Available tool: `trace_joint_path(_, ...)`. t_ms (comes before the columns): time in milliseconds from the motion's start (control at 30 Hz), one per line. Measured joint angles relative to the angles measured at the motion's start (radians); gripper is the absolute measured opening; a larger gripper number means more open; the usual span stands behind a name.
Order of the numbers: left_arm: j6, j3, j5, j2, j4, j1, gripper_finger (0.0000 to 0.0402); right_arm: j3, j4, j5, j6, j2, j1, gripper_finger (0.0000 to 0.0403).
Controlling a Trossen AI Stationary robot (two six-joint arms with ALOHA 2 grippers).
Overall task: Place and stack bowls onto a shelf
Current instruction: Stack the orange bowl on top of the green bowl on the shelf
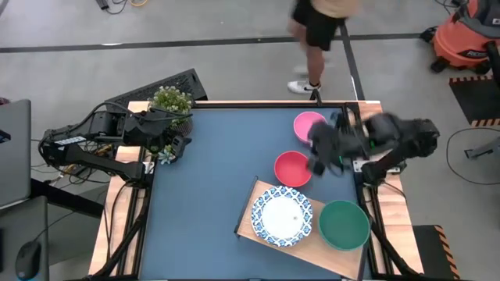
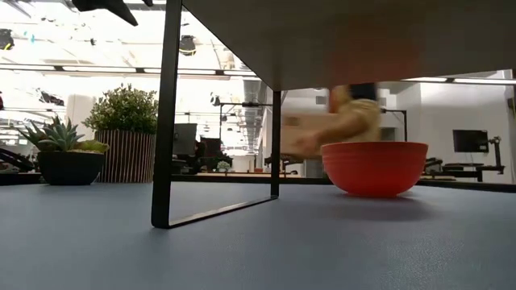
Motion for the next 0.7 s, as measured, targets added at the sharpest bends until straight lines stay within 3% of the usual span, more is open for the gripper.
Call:
trace_joint_path(200,0.028,0.0,0.009,0.0,-0.01,0.0,0.0243,-0.198,0.009,-0.173,-0.092,-0.092,-0.274,0.0178)
trace_joint_path(400,0.028,0.0,0.01,0.0,-0.01,0.0,0.0243,-0.491,0.096,-0.234,0.014,-0.17,-0.34,0.0195)
trace_joint_path(500,0.019,0.0,0.021,0.0,-0.009,0.0,0.0243,-0.626,0.197,-0.315,0.091,-0.214,-0.369,0.0195)
trace_joint_path(700,0.017,0.0,0.026,0.0,-0.008,0.0,0.0243,-0.838,0.362,-0.397,0.16,-0.253,-0.429,0.0195)
